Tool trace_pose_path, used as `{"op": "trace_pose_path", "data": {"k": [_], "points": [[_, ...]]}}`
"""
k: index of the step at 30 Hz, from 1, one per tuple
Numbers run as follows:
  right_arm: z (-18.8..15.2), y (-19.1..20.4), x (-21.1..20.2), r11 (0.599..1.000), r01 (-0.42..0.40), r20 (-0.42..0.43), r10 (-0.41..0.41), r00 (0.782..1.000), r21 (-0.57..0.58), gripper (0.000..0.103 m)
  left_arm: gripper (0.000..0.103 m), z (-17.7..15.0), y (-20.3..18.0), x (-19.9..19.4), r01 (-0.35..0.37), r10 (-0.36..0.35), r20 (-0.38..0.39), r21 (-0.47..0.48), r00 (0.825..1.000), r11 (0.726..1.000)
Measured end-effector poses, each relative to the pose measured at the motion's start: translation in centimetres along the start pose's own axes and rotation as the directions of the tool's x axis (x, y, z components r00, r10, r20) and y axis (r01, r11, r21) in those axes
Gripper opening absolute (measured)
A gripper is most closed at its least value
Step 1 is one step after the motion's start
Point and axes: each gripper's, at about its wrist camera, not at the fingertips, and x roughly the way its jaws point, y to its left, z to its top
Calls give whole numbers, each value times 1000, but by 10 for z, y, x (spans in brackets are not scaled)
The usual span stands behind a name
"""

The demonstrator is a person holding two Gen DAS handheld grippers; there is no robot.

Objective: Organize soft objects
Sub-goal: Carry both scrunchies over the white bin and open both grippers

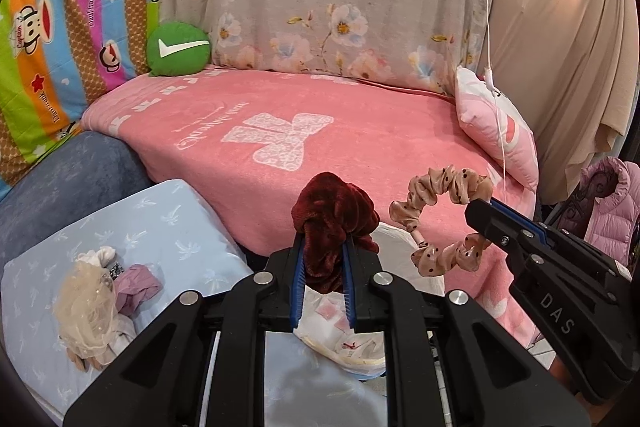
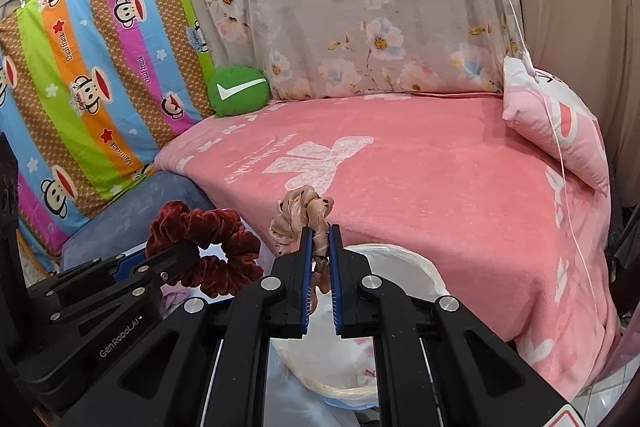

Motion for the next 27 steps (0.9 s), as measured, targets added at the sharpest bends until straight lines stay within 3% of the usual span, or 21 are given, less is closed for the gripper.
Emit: {"op": "trace_pose_path", "data": {"k": [17,21,27], "points": [[2,-20,31,998,45,-33,-44,998,32,8,20,5,-15,40,52,-50,-63,35,997,998],[1,-26,42,997,56,-51,-53,997,51,14,65,4,-14,48,26,-24,-65,34,998,999],[0,-31,48,995,70,-57,-66,996,71,15,69,5,-6,50,-6,7,-61,9,998,1000]]}}
